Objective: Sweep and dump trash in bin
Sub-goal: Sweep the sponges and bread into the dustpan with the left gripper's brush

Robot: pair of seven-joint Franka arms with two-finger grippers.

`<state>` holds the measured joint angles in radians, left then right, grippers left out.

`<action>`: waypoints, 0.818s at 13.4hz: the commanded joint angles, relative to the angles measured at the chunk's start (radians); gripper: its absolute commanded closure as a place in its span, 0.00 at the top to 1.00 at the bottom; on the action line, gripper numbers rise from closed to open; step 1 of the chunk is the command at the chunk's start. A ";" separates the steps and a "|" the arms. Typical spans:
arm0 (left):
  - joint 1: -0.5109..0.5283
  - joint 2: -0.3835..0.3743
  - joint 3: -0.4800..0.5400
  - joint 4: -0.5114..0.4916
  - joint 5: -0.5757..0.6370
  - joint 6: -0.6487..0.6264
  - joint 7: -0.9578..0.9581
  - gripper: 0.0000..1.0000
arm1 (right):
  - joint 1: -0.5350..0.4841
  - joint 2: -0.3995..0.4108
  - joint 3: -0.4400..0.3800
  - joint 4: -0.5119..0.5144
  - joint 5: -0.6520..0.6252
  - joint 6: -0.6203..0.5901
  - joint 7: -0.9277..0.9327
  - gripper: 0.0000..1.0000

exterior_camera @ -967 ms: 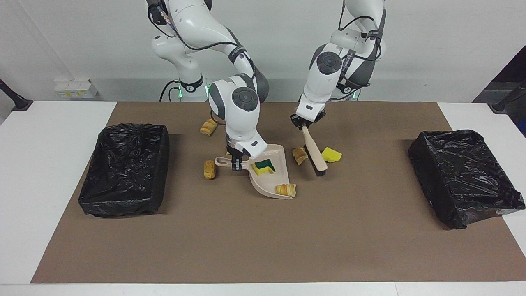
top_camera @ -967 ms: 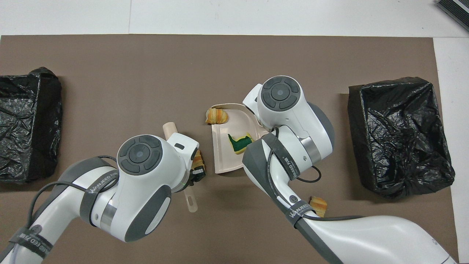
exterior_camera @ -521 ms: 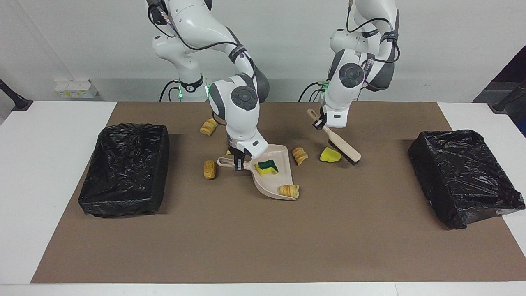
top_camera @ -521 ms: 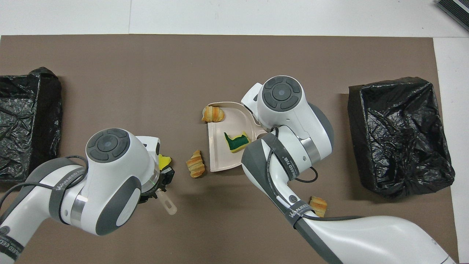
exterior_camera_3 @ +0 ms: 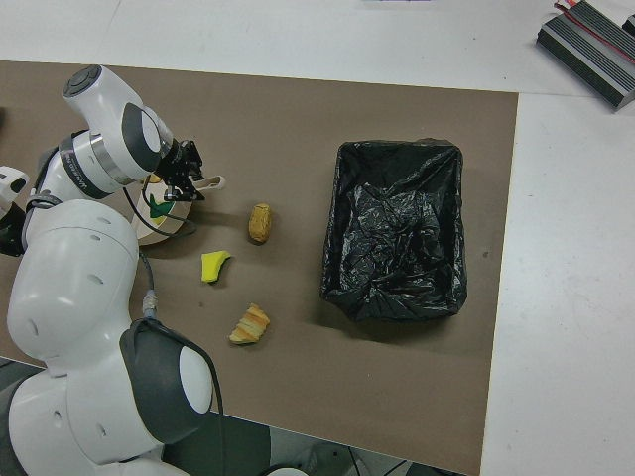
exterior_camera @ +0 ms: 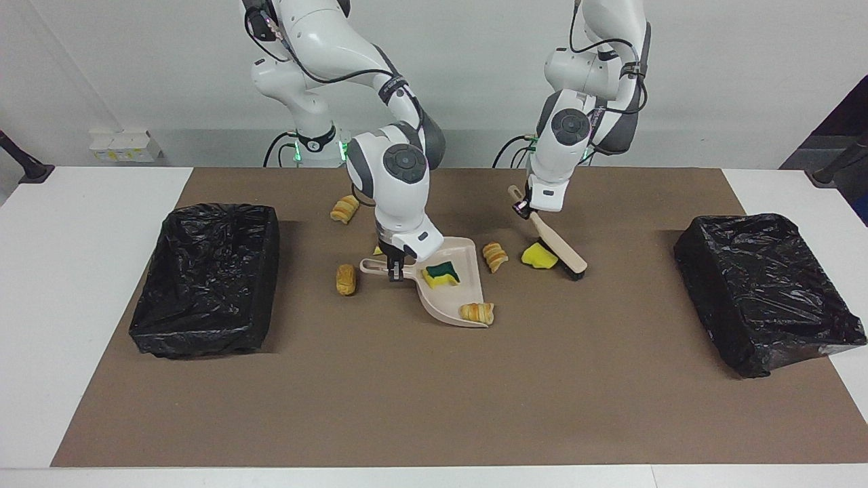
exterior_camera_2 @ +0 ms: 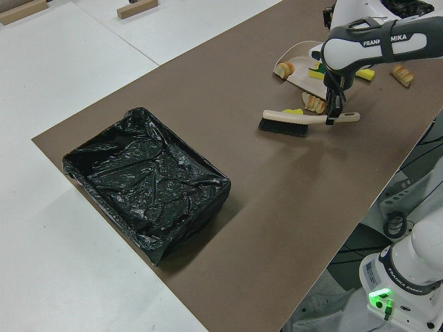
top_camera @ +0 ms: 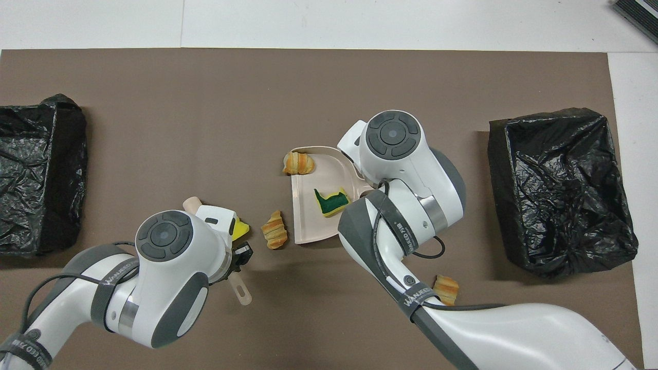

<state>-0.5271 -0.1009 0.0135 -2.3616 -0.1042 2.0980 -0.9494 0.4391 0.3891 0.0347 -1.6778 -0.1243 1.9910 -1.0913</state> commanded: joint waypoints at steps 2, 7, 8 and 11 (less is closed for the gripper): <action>-0.076 0.047 0.006 -0.002 -0.034 0.115 0.078 0.00 | -0.005 -0.038 0.007 -0.063 0.023 0.039 -0.021 0.00; -0.166 0.087 0.002 0.041 -0.083 0.216 0.142 0.00 | -0.008 -0.044 0.007 -0.076 0.023 0.039 -0.027 0.00; -0.192 0.098 0.002 0.057 -0.106 0.258 0.168 0.00 | -0.008 -0.044 0.007 -0.074 0.023 0.037 -0.028 0.00; -0.217 0.145 -0.003 0.142 -0.114 0.281 0.169 0.00 | -0.010 -0.044 0.007 -0.071 0.023 0.035 -0.027 0.00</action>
<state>-0.7224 -0.0016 0.0002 -2.2917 -0.1964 2.3722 -0.8079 0.4394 0.3744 0.0349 -1.7116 -0.1236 2.0110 -1.0913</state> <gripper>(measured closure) 0.731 0.674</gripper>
